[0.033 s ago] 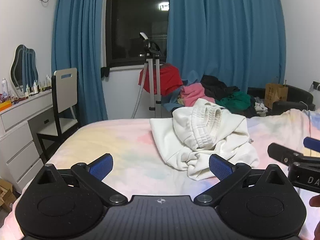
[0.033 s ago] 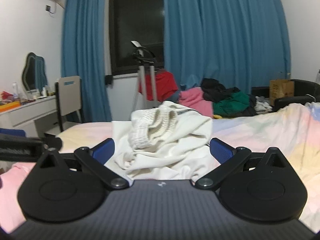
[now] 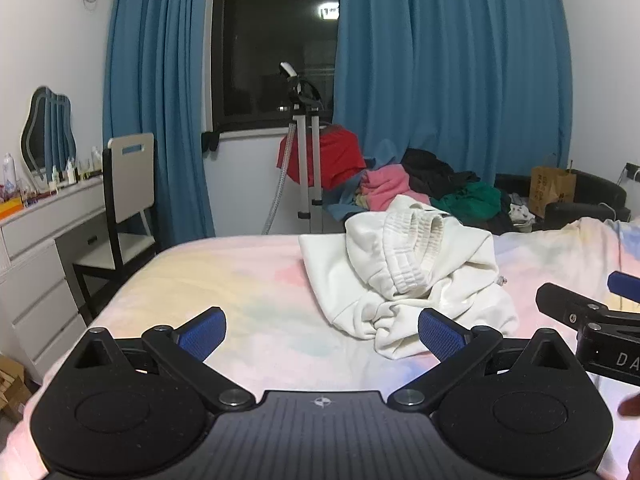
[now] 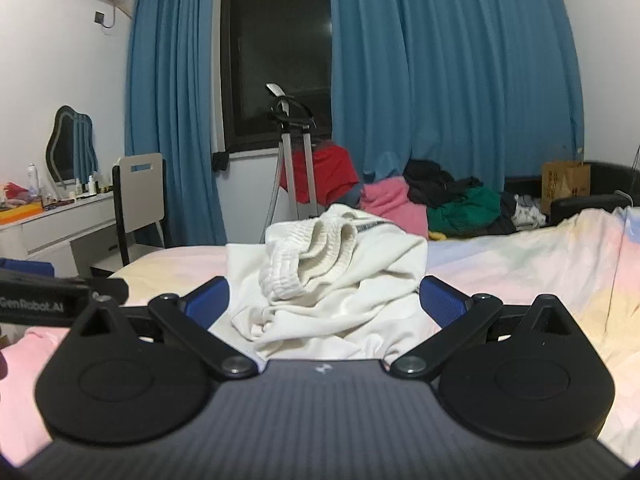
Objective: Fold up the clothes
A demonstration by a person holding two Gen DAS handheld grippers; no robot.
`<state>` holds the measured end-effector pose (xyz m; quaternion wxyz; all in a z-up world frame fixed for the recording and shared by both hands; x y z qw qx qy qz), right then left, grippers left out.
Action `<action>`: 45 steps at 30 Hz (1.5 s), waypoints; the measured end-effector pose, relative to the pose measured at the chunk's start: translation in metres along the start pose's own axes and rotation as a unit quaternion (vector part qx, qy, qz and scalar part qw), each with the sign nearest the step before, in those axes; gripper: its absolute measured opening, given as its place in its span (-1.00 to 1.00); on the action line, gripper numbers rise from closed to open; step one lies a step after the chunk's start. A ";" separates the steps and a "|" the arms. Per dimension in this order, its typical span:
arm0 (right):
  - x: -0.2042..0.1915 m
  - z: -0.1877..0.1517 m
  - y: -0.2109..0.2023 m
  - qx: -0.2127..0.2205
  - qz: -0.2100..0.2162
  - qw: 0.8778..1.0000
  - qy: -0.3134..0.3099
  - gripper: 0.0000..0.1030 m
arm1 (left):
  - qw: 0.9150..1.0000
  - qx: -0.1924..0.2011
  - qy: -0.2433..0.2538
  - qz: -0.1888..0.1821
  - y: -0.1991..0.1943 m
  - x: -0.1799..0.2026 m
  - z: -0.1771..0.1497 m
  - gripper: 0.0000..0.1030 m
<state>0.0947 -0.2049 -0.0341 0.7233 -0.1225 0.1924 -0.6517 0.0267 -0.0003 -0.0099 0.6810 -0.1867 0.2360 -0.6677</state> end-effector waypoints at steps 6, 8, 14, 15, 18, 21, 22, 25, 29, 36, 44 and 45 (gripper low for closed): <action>0.000 0.002 -0.001 -0.008 0.002 1.000 -0.009 1.00 | 0.999 0.014 -0.038 -0.025 -0.009 -0.008 -0.005 1.00; 0.000 0.003 -0.001 -0.011 0.003 1.000 -0.011 1.00 | 0.999 0.015 -0.036 -0.021 -0.011 -0.012 -0.006 1.00; 0.001 -0.002 0.002 -0.021 0.010 1.000 0.002 0.99 | 1.000 0.012 -0.026 -0.012 -0.006 -0.005 -0.001 1.00; 0.001 -0.003 0.002 -0.021 0.009 1.000 0.004 0.99 | 1.000 0.013 -0.024 -0.011 -0.007 -0.005 -0.001 0.99; 0.003 -0.005 0.002 -0.014 -0.003 1.000 0.001 0.96 | 1.000 0.016 -0.016 -0.008 -0.006 -0.004 -0.003 1.00; 0.006 -0.006 0.004 -0.018 -0.015 1.000 0.002 0.49 | 1.000 0.011 -0.016 -0.013 -0.005 -0.004 -0.007 1.00; 0.007 -0.007 0.006 -0.021 -0.019 1.000 0.003 0.19 | 1.000 0.010 -0.017 -0.014 -0.004 -0.005 -0.008 1.00; 0.010 -0.008 0.009 -0.026 -0.030 0.999 0.008 -0.16 | 1.000 0.013 -0.018 -0.006 -0.003 -0.006 -0.010 0.99; 0.013 -0.009 0.009 -0.025 -0.031 0.999 0.018 -0.42 | 1.000 0.019 -0.017 -0.009 -0.002 -0.003 -0.011 0.99; 0.009 -0.009 0.004 -0.003 -0.023 1.000 0.016 -0.43 | 0.999 0.028 -0.007 -0.018 -0.002 0.006 -0.013 0.99; 0.014 -0.010 0.010 -0.039 -0.007 0.999 0.038 -0.43 | 1.000 0.014 -0.002 -0.015 0.007 0.012 -0.020 0.83; 0.013 -0.011 0.010 -0.041 -0.007 0.999 0.035 -0.43 | 1.000 0.012 -0.001 -0.018 0.009 0.013 -0.021 0.81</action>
Point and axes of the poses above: each gripper's, at about its wrist camera, not at the fingertips, and y roughly the way its jaws point, x to its right, z to its top, the point moved 3 cm from there along y, roughly the way its jaws point, and after that the axes turned 13 degrees about -x, right-handed, at the moved point
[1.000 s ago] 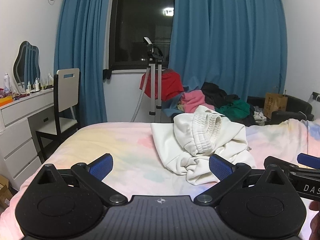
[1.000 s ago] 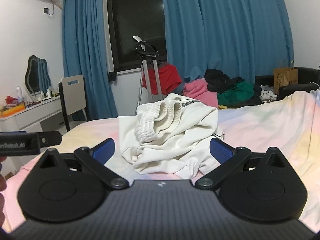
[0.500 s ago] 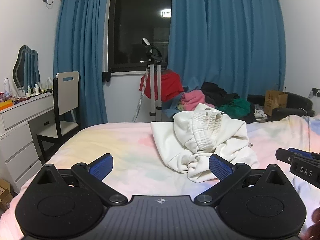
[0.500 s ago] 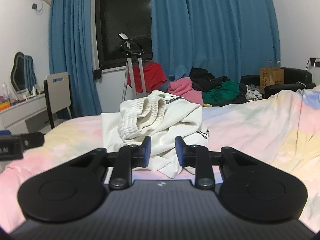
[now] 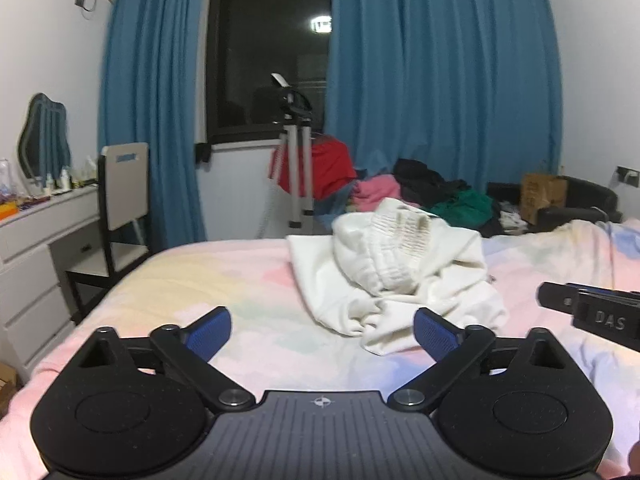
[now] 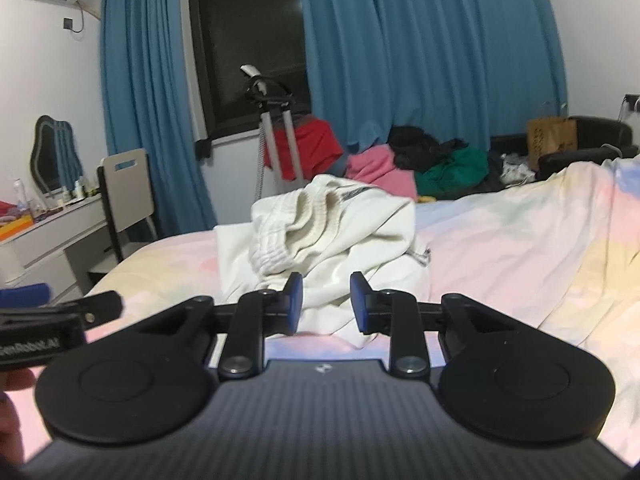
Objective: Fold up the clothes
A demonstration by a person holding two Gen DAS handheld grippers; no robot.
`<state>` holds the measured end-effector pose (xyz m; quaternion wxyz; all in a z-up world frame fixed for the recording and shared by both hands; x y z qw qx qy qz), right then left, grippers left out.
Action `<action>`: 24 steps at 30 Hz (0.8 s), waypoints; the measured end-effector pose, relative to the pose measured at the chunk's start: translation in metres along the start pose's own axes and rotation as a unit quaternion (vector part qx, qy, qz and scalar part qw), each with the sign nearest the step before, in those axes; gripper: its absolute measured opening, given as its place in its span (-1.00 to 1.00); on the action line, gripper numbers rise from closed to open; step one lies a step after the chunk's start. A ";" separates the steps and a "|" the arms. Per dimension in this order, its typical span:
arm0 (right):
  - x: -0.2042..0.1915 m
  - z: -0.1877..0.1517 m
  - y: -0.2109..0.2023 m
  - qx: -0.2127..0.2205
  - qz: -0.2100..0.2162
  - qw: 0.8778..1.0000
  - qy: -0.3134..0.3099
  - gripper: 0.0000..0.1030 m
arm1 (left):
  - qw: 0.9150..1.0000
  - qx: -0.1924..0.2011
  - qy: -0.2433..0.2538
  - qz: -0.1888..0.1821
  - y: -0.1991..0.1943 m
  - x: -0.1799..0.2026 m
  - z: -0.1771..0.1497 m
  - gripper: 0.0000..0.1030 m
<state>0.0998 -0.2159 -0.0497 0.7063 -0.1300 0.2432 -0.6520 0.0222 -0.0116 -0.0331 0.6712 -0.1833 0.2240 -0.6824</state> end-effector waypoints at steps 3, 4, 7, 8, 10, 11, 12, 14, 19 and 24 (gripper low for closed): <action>-0.003 -0.002 -0.001 -0.003 0.000 1.000 -0.003 -0.43 | 1.000 -0.006 0.004 -0.010 0.006 0.002 -0.003 0.65; -0.003 -0.001 -0.003 -0.003 0.000 1.000 0.000 -0.43 | 1.000 -0.008 0.005 -0.013 0.007 0.003 -0.004 0.60; -0.001 0.002 -0.008 -0.001 -0.008 1.000 0.009 -0.43 | 1.000 -0.016 0.012 -0.016 0.021 0.010 -0.003 0.47; 0.001 0.003 -0.010 -0.001 -0.011 1.000 0.012 -0.43 | 0.999 -0.021 0.017 -0.017 0.029 0.014 -0.001 0.42; 0.004 0.004 -0.013 -0.001 -0.018 1.000 0.020 -0.43 | 0.999 -0.029 0.027 -0.020 0.044 0.022 0.003 0.33; 0.008 0.004 -0.013 -0.004 -0.021 0.999 0.026 -0.43 | 0.999 -0.028 0.032 -0.019 0.054 0.028 0.010 0.32; 0.012 0.003 -0.014 -0.007 -0.024 0.999 0.033 -0.43 | 0.999 -0.026 0.037 -0.017 0.066 0.034 0.019 0.31; 0.020 0.001 -0.012 -0.013 -0.025 0.999 0.046 -0.42 | 0.999 -0.020 0.048 -0.013 0.088 0.046 0.036 0.31; 0.040 -0.005 0.001 -0.031 -0.023 0.996 0.075 -0.42 | 0.997 -0.003 0.075 0.002 0.149 0.079 0.080 0.31; 0.056 -0.015 0.032 -0.053 -0.017 0.994 0.096 -0.41 | 0.994 0.004 0.103 0.033 0.225 0.110 0.129 0.31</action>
Point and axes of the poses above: each gripper's, at about its wrist camera, not at the fingertips, and y roughly the way its jaws point, x to its right, z to its top, the point moved 3 cm from there along y, roughly the way its jaws point, and after that the axes turned 13 degrees about -x, right-handed, at the moved point
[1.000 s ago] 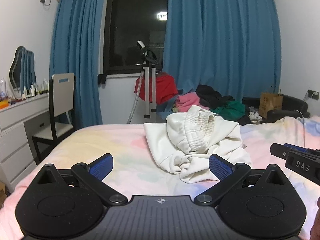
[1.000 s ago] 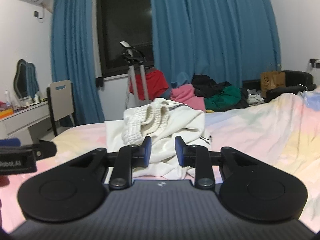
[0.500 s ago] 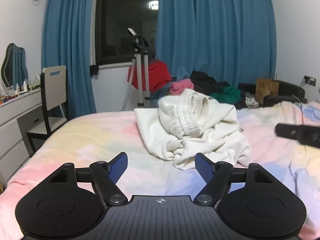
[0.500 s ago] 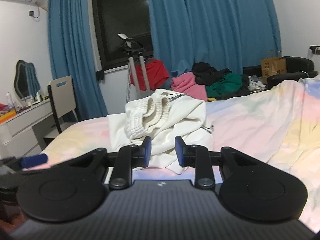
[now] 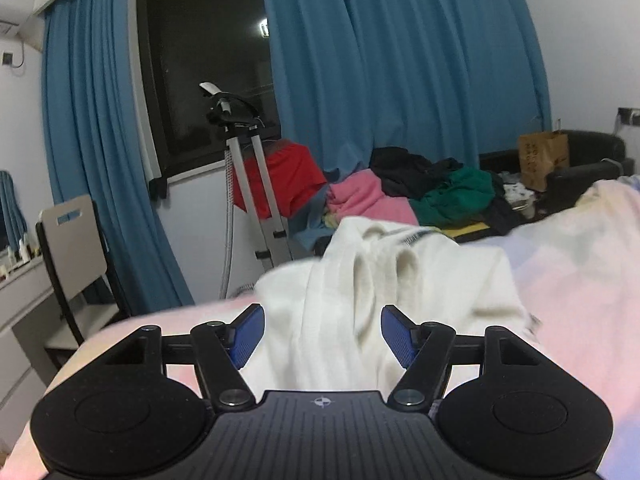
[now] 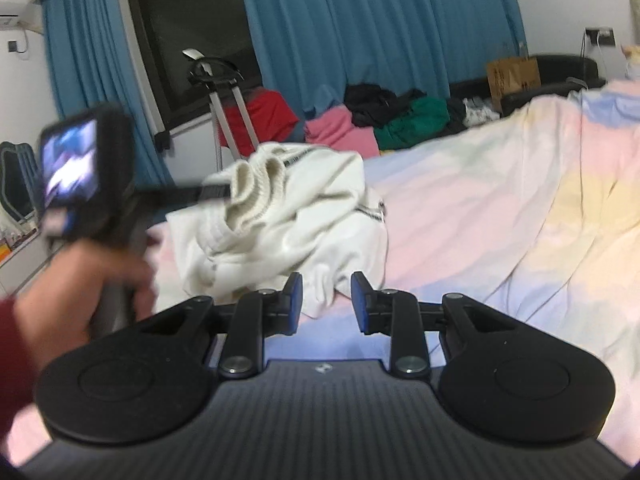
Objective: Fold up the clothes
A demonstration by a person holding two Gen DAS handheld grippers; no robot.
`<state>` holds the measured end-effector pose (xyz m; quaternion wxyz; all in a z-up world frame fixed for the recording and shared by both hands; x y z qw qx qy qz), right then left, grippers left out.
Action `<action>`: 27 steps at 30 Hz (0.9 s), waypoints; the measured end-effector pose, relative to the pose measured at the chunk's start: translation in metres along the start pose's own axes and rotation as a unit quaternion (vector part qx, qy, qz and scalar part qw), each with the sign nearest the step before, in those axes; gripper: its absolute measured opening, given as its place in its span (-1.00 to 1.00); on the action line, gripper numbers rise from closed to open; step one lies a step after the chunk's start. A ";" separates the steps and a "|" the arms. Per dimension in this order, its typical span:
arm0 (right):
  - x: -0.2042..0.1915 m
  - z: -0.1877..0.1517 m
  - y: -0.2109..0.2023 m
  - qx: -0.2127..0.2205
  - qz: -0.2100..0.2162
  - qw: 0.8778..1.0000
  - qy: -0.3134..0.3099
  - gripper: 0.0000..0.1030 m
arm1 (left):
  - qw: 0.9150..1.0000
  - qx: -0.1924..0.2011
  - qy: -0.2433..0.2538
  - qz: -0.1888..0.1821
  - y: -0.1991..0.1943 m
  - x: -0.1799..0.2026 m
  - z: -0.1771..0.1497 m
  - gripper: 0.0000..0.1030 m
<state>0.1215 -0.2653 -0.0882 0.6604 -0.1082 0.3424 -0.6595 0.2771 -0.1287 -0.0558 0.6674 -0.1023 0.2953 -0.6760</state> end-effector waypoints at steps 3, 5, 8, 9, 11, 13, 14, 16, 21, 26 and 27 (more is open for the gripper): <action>0.013 0.000 0.024 -0.016 0.005 1.000 0.019 -0.41 | 0.999 -0.019 0.019 0.018 0.043 0.011 0.023 0.31; 0.023 0.000 0.039 -0.027 0.007 0.999 0.031 -0.41 | 0.998 -0.040 0.031 0.033 0.071 0.016 0.033 0.29; 0.034 0.000 0.057 -0.034 0.007 0.998 0.045 -0.40 | 0.996 -0.076 0.013 0.034 0.104 0.011 0.038 -0.02; 0.036 0.000 0.061 -0.035 0.008 0.998 0.048 -0.40 | 0.997 -0.071 0.001 0.032 0.106 0.006 0.038 -0.14; 0.040 0.000 0.068 -0.037 0.010 0.998 0.053 -0.40 | 0.998 -0.051 -0.024 0.026 0.104 -0.004 0.040 -0.16; 0.045 -0.001 0.076 -0.040 0.012 0.997 0.058 -0.40 | 0.998 -0.027 -0.050 0.018 0.097 -0.016 0.040 -0.22; 0.047 -0.001 0.079 -0.041 0.013 0.997 0.060 -0.40 | 0.998 -0.015 -0.059 0.015 0.088 -0.023 0.039 -0.32; 0.051 -0.001 0.087 -0.043 0.015 0.997 0.065 -0.40 | 0.997 0.009 -0.073 0.011 0.068 -0.036 0.037 -0.86; 0.050 0.002 0.081 -0.016 0.023 0.998 0.061 -0.40 | 0.994 0.063 -0.092 -0.022 -0.014 -0.069 0.023 -0.88; 0.036 0.008 0.054 0.030 0.043 0.998 0.042 -0.40 | 0.989 0.084 -0.107 -0.065 -0.091 -0.098 -0.004 -0.88; 0.033 0.009 0.048 0.038 0.045 0.997 0.039 -0.40 | 0.987 0.088 -0.109 -0.075 -0.106 -0.104 -0.010 -0.88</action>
Point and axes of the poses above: each gripper's, at about its wrist camera, not at the fingertips, and y roughly the way its jaws point, x to its right, z to its top, the point moved 3 cm from there along y, roughly the way its jaws point, and after that the axes turned 13 degrees about -x, right-handed, at the moved point
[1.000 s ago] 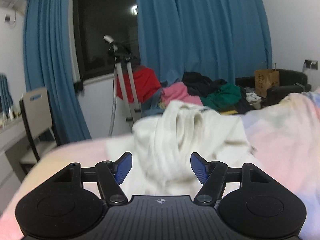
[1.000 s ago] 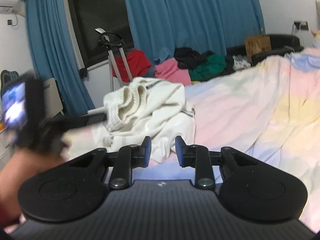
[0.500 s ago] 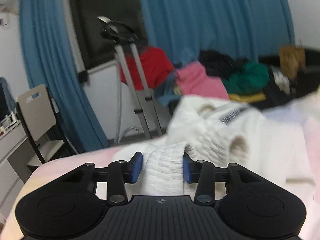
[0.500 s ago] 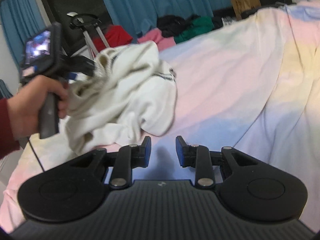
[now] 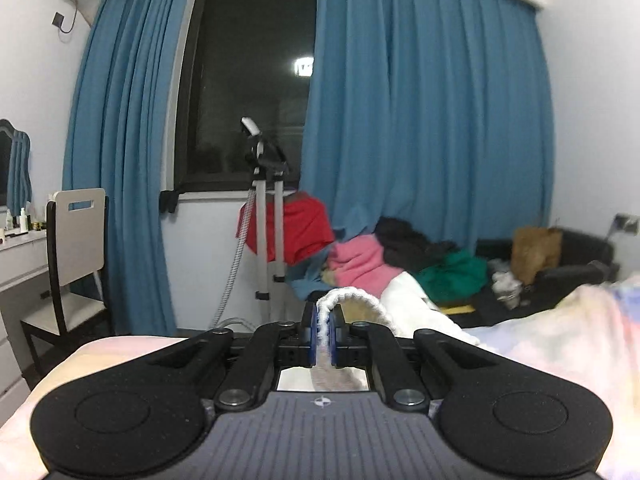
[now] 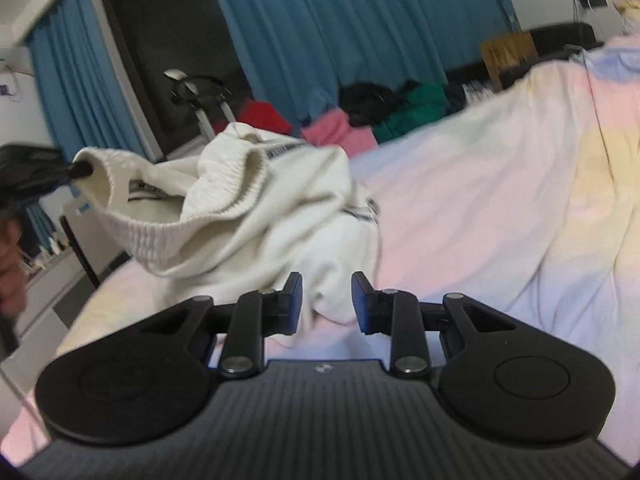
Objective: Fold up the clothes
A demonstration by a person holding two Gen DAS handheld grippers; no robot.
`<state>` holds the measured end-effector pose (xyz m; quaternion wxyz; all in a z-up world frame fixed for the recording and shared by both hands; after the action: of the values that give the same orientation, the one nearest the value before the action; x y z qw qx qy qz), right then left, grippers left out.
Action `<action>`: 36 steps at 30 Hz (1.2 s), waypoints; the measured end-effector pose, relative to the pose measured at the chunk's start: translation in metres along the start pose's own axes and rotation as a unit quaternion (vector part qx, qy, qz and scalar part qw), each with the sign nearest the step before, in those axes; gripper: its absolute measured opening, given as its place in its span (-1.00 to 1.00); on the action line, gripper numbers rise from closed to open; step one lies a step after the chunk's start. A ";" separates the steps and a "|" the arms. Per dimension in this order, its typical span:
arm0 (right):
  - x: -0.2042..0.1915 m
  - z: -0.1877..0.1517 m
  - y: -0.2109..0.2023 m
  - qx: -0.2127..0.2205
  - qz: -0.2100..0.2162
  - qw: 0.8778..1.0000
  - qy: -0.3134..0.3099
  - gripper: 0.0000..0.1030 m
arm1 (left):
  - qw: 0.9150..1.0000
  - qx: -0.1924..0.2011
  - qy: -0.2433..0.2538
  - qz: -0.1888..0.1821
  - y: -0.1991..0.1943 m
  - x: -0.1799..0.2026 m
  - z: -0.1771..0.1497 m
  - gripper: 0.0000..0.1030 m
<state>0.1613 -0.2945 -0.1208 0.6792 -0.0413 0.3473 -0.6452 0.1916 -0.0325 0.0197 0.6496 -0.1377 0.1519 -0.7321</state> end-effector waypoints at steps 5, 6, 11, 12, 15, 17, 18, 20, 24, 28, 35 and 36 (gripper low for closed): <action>-0.014 0.002 -0.031 0.029 0.029 0.999 -0.006 -0.40 | 0.999 -0.005 -0.035 -0.032 -0.075 -0.037 -0.016 -0.88; -0.016 0.002 -0.036 0.029 0.041 0.999 -0.003 -0.40 | 0.998 -0.009 -0.042 -0.036 -0.084 -0.048 -0.020 -0.88; -0.029 -0.001 -0.048 -0.002 0.110 0.994 0.015 -0.39 | 0.994 -0.053 -0.089 -0.041 -0.102 -0.105 -0.040 -0.87; -0.033 -0.003 -0.048 -0.010 0.118 0.993 0.013 -0.39 | 0.992 -0.068 -0.103 -0.040 -0.097 -0.116 -0.046 -0.87; -0.048 -0.010 -0.041 -0.037 0.118 0.992 -0.013 -0.38 | 0.986 -0.109 -0.120 -0.024 -0.076 -0.143 -0.067 -0.87; -0.058 -0.017 -0.035 -0.058 0.120 0.991 -0.024 -0.36 | 0.979 -0.142 -0.143 -0.018 -0.060 -0.159 -0.078 -0.87; -0.062 -0.020 -0.031 -0.069 0.122 0.990 -0.028 -0.36 | 0.974 -0.160 -0.158 -0.017 -0.052 -0.166 -0.082 -0.87; -0.076 -0.021 -0.024 -0.087 0.128 0.987 -0.044 -0.33 | 0.966 -0.175 -0.190 -0.023 -0.045 -0.182 -0.089 -0.87; -0.114 -0.001 -0.005 -0.099 0.148 0.982 -0.060 0.30 | 0.957 -0.171 -0.233 -0.022 -0.030 -0.202 -0.095 -0.87; -0.165 0.028 0.033 -0.105 0.132 0.982 -0.087 0.54 | 0.949 -0.182 -0.256 -0.025 -0.021 -0.216 -0.110 -0.87; -0.226 0.045 0.121 -0.168 0.058 0.972 -0.151 0.50 | 0.949 -0.185 -0.256 -0.024 0.004 -0.226 -0.113 -0.87; -0.227 0.042 0.125 -0.177 0.053 0.970 -0.155 0.50 | 0.950 -0.185 -0.252 -0.024 0.006 -0.225 -0.113 -0.87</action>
<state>0.3066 -0.0852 -0.0569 0.7399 -0.2421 0.3477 -0.5225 0.1787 0.1948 -0.0869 0.6125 -0.4392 0.1124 -0.6476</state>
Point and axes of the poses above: each gripper's, at about its wrist camera, not at the fingertips, and y roughly the way its jaws point, x to its right, z to its top, the point moved 3 cm from there along y, roughly the way its jaws point, and after that the axes turned 13 degrees about -x, right-handed, at the moved point
